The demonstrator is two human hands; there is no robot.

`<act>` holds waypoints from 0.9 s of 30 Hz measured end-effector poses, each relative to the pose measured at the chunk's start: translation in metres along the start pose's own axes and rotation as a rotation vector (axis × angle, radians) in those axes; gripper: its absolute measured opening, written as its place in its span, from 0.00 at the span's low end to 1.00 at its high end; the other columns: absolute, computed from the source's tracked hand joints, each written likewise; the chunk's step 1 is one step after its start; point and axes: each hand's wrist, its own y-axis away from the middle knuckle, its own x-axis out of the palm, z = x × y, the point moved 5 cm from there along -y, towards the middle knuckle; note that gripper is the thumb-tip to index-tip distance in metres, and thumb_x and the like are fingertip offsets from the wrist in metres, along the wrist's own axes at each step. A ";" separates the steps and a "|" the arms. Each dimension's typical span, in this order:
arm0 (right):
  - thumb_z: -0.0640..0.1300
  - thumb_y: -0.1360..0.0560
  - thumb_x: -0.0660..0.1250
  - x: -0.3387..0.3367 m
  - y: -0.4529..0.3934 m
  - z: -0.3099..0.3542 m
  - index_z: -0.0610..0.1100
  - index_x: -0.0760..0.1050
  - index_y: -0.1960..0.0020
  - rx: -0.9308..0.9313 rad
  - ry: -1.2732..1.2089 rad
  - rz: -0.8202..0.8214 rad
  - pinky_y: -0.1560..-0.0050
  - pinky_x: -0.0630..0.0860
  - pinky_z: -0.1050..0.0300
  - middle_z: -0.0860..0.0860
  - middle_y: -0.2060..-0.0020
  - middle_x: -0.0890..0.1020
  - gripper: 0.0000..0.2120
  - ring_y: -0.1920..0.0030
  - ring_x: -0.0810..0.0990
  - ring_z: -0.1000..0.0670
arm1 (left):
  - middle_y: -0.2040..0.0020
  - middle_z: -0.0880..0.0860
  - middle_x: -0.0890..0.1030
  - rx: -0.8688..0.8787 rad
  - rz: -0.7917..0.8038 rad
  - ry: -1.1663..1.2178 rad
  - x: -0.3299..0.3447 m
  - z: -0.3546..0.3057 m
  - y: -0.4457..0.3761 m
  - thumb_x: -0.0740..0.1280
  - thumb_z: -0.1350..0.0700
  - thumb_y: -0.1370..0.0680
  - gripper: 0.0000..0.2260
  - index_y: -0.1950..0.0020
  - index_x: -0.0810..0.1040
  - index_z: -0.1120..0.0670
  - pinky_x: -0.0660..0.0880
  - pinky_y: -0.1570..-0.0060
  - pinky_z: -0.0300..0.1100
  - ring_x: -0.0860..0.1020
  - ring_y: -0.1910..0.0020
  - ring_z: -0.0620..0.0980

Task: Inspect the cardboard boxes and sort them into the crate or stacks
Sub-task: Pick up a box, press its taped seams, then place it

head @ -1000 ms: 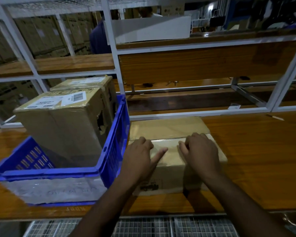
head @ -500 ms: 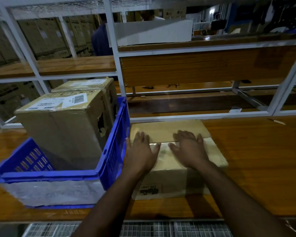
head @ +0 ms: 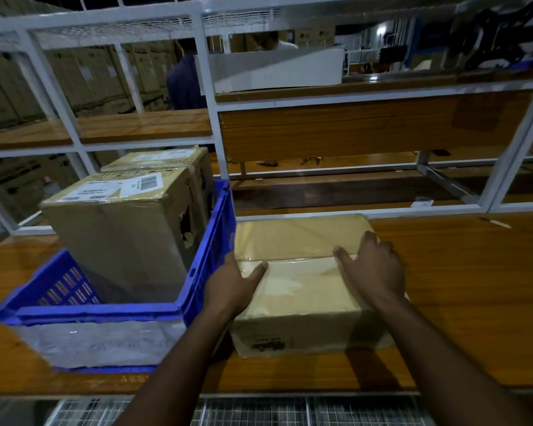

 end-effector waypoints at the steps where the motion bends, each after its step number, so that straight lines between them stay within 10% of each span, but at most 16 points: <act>1: 0.68 0.24 0.61 -0.005 0.003 -0.002 0.45 0.64 0.28 0.001 -0.038 -0.031 0.49 0.78 0.48 0.40 0.37 0.75 0.35 0.42 0.77 0.40 | 0.35 0.52 0.79 0.035 -0.037 0.026 -0.004 -0.002 0.006 0.62 0.30 0.23 0.36 0.23 0.63 0.51 0.77 0.46 0.50 0.79 0.40 0.55; 12: 0.50 0.28 0.75 -0.015 0.031 -0.022 0.50 0.38 0.19 0.111 -0.448 -0.052 0.38 0.75 0.39 0.40 0.27 0.63 0.54 0.31 0.69 0.37 | 0.33 0.46 0.73 0.147 -0.234 0.386 -0.007 0.007 0.041 0.77 0.56 0.26 0.35 0.25 0.61 0.51 0.74 0.46 0.43 0.75 0.36 0.48; 19: 0.46 0.27 0.73 -0.004 0.048 -0.028 0.47 0.41 0.19 0.099 -0.472 -0.049 0.33 0.69 0.43 0.41 0.24 0.61 0.50 0.26 0.64 0.40 | 0.19 0.50 0.57 0.170 -0.188 0.342 -0.003 0.008 0.044 0.80 0.50 0.30 0.54 0.17 0.44 0.46 0.67 0.34 0.45 0.62 0.23 0.50; 27: 0.49 0.25 0.67 -0.040 0.033 0.039 0.44 0.62 0.23 -0.385 -0.144 -0.238 0.22 0.47 0.39 0.46 0.23 0.65 0.32 0.21 0.56 0.47 | 0.17 0.49 0.54 0.593 -0.337 -0.094 -0.031 -0.067 0.037 0.71 0.40 0.24 0.42 0.17 0.52 0.49 0.50 0.21 0.50 0.50 0.18 0.46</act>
